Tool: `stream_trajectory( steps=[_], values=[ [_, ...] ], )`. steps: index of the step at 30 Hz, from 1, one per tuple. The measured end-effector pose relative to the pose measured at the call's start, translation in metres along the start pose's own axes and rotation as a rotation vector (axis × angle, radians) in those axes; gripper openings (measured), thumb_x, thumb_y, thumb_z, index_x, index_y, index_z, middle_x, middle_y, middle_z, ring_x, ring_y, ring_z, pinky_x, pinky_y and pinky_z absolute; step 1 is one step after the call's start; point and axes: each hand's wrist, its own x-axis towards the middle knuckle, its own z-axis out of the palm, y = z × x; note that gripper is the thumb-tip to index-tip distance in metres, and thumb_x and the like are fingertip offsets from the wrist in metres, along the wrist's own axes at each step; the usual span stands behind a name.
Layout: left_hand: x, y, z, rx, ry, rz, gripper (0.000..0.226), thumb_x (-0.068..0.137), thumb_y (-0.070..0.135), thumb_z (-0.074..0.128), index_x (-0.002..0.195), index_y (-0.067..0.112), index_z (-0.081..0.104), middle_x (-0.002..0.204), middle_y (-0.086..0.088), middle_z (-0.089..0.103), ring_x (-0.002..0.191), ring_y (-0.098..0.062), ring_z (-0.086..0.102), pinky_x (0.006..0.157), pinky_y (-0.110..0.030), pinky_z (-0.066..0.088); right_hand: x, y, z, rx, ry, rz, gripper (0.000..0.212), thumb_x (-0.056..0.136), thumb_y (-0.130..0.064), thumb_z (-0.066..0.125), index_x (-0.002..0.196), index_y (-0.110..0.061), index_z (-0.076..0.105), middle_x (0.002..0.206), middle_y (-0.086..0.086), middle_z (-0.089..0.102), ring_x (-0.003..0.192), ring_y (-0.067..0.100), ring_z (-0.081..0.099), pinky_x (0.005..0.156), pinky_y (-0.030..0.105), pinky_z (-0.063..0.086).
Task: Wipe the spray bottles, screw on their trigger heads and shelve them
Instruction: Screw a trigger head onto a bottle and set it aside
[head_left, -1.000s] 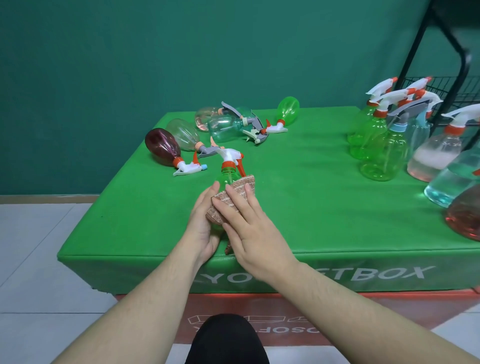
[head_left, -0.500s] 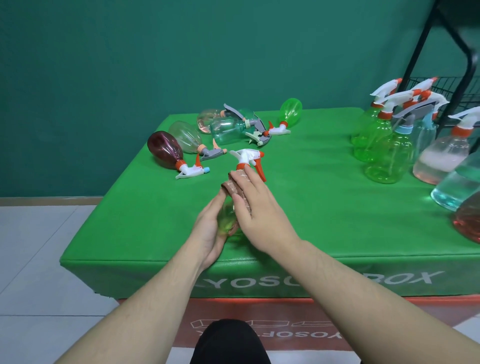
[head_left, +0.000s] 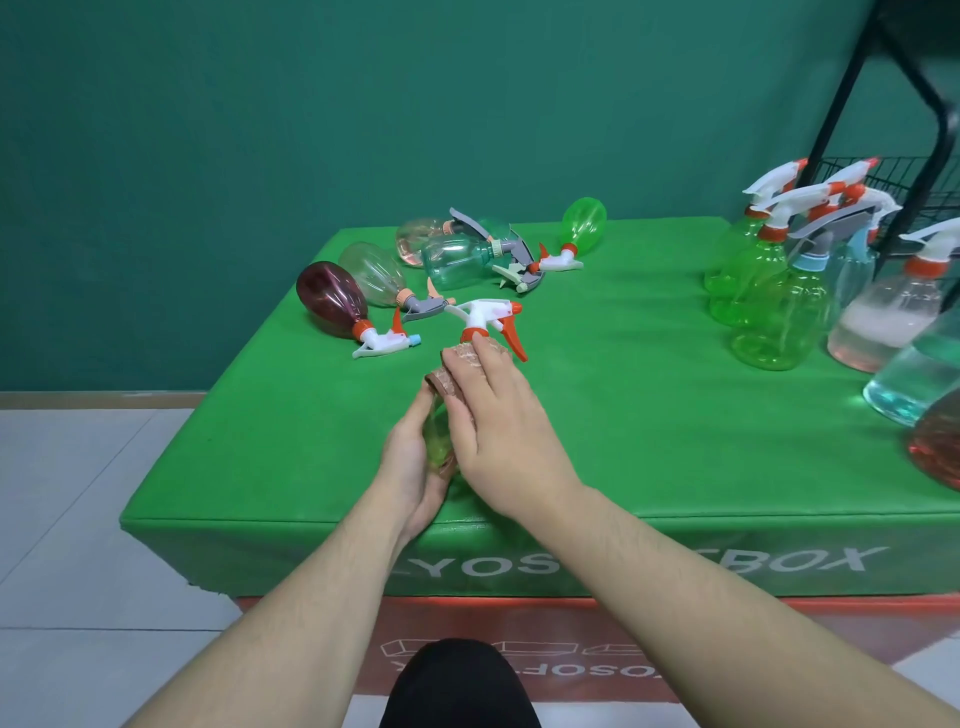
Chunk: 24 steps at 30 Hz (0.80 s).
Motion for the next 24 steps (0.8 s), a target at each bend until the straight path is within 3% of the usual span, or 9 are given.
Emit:
stream_trajectory(
  steps=[5,7,9,14,16,21,24],
  values=[
    [-0.003,0.002,0.004,-0.028,0.018,-0.031,0.050,0.105,0.052,0.046,0.120,0.013,0.073,0.120,-0.011,0.075,0.103,-0.021,0.076,0.085,-0.035,0.058,-0.019,0.004,-0.003,-0.097,-0.075,-0.064,0.057,0.102,-0.045,0.021,0.157,-0.029,0.029,0.169,0.002,0.011,0.155,0.034,0.008,0.123,0.058,0.015],
    [-0.003,0.002,0.004,-0.044,0.019,-0.033,0.059,0.099,0.059,0.051,0.124,0.009,0.070,0.121,-0.015,0.075,0.109,-0.025,0.074,0.091,-0.038,0.056,-0.026,0.007,-0.004,-0.132,-0.092,-0.100,0.056,0.104,-0.044,0.020,0.158,-0.031,0.025,0.170,0.000,0.007,0.156,0.032,0.002,0.124,0.057,0.012],
    [-0.003,0.001,0.003,-0.066,0.029,-0.018,0.070,0.088,0.063,0.058,0.130,0.007,0.067,0.123,-0.017,0.073,0.114,-0.028,0.072,0.098,-0.042,0.054,-0.032,0.009,-0.003,-0.154,-0.091,-0.142,0.053,0.106,-0.041,0.023,0.158,-0.032,0.025,0.170,0.000,0.008,0.156,0.033,0.004,0.124,0.056,0.015],
    [0.004,-0.003,-0.004,-0.107,0.024,0.021,0.114,0.057,0.063,0.093,0.147,0.008,0.051,0.133,-0.022,0.067,0.122,-0.035,0.067,0.095,-0.045,0.060,-0.040,0.015,0.000,-0.100,-0.081,-0.206,0.053,0.104,-0.026,0.037,0.156,-0.033,0.028,0.169,-0.002,0.012,0.155,0.036,0.007,0.121,0.055,0.025],
    [0.007,-0.004,-0.006,-0.120,0.015,0.039,0.120,0.050,0.059,0.098,0.148,0.007,0.050,0.134,-0.022,0.066,0.123,-0.037,0.066,0.100,-0.047,0.057,-0.041,0.018,0.000,-0.071,-0.080,-0.205,0.055,0.103,-0.023,0.037,0.156,-0.033,0.028,0.169,-0.003,0.010,0.156,0.034,0.004,0.121,0.054,0.027],
    [0.009,-0.004,-0.008,-0.151,-0.015,0.052,0.112,0.053,0.053,0.099,0.144,0.005,0.055,0.132,-0.023,0.067,0.124,-0.037,0.065,0.110,-0.051,0.050,-0.039,0.013,0.002,-0.002,-0.065,-0.155,0.052,0.104,-0.031,0.033,0.156,-0.036,0.030,0.169,-0.008,0.008,0.156,0.026,-0.003,0.123,0.050,0.024],
    [0.004,-0.003,-0.007,-0.165,0.000,0.013,0.081,0.078,0.051,0.080,0.140,0.003,0.060,0.132,-0.022,0.067,0.126,-0.034,0.064,0.114,-0.049,0.045,-0.036,0.005,0.005,0.045,-0.027,-0.126,0.052,0.103,-0.035,0.035,0.154,-0.036,0.034,0.169,-0.008,0.011,0.156,0.023,-0.004,0.125,0.044,0.017]
  ],
)
